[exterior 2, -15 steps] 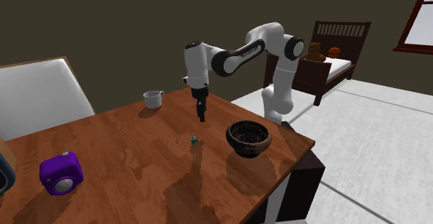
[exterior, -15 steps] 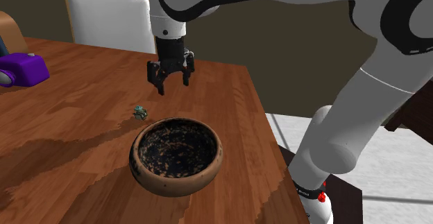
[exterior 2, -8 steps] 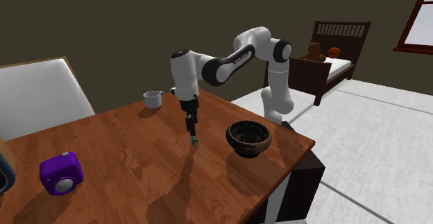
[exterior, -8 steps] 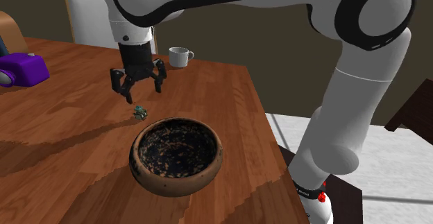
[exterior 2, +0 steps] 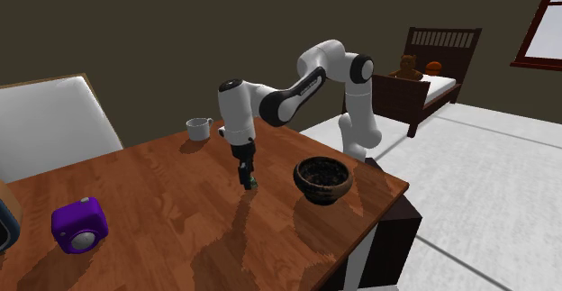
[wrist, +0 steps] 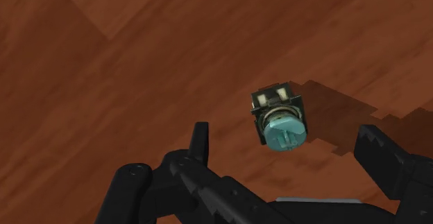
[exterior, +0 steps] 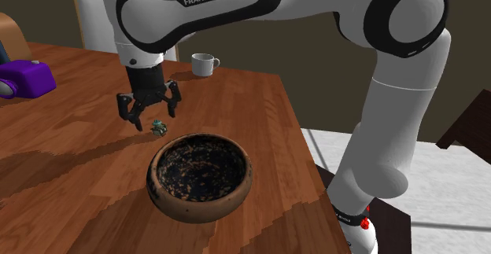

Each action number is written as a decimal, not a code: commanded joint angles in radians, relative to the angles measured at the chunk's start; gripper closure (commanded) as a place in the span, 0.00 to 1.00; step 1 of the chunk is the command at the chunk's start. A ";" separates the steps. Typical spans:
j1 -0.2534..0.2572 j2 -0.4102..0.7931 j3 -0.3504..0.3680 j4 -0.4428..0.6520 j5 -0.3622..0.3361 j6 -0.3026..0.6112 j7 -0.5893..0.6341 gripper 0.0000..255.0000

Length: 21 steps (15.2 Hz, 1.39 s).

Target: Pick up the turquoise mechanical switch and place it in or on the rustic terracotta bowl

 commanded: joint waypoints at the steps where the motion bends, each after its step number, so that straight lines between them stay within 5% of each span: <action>1: -0.001 0.001 -0.001 -0.020 -0.001 0.022 0.000 0.00; 8: -0.001 0.001 -0.001 -0.020 -0.001 0.021 0.000 0.00; 9: -0.001 0.001 -0.001 -0.020 -0.001 0.021 0.000 1.00; 21: -0.001 -0.006 0.000 0.011 0.002 -0.017 -0.002 1.00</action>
